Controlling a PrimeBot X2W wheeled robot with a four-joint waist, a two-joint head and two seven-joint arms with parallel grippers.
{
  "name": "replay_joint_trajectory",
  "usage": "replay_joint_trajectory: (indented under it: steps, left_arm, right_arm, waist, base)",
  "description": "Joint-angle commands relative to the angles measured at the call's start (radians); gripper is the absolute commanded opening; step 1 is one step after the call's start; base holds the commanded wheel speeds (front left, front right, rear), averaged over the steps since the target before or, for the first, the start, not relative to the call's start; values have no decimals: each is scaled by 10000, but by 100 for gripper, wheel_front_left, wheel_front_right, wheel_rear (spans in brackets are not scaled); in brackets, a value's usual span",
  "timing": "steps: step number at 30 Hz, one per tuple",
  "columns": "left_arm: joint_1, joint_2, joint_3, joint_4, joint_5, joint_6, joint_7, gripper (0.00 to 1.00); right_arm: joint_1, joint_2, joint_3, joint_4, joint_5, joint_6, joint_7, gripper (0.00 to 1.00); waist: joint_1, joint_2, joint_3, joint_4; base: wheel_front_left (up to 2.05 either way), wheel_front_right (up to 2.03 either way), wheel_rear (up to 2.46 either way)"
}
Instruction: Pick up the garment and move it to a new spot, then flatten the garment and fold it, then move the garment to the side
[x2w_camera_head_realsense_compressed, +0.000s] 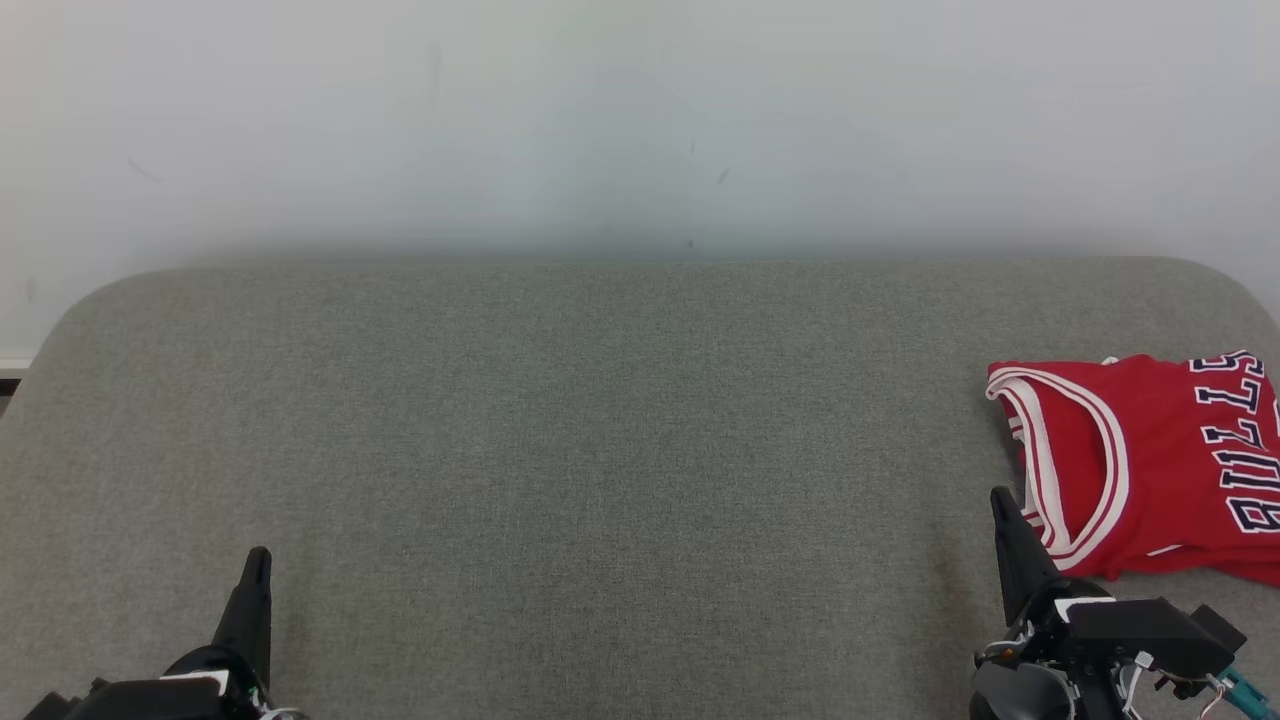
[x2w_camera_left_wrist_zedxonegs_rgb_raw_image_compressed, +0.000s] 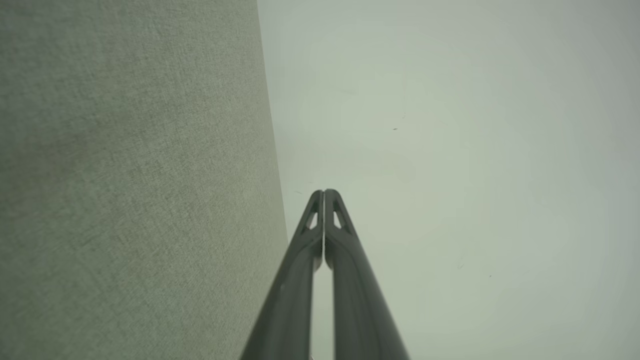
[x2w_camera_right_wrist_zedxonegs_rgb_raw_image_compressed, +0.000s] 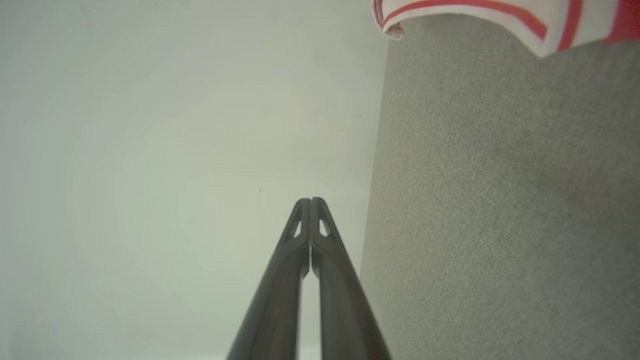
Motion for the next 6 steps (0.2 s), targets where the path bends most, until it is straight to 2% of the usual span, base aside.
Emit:
replay_joint_trajectory:
  steps: [1,6]
  left_arm:
    - [-112,-11,3,0,-21,-25,17,0]
    - [-112,-11,2,0,-21,-25,17,0]
  right_arm:
    - [-56,17,2,-1,12,-17,19,0]
    - [-56,17,2,2,12,-17,21,0]
  waist:
    - [0,-1,0,0]
    - [0,-1,0,0]
  base:
    - [0,0,0]
    - [0,0,0]
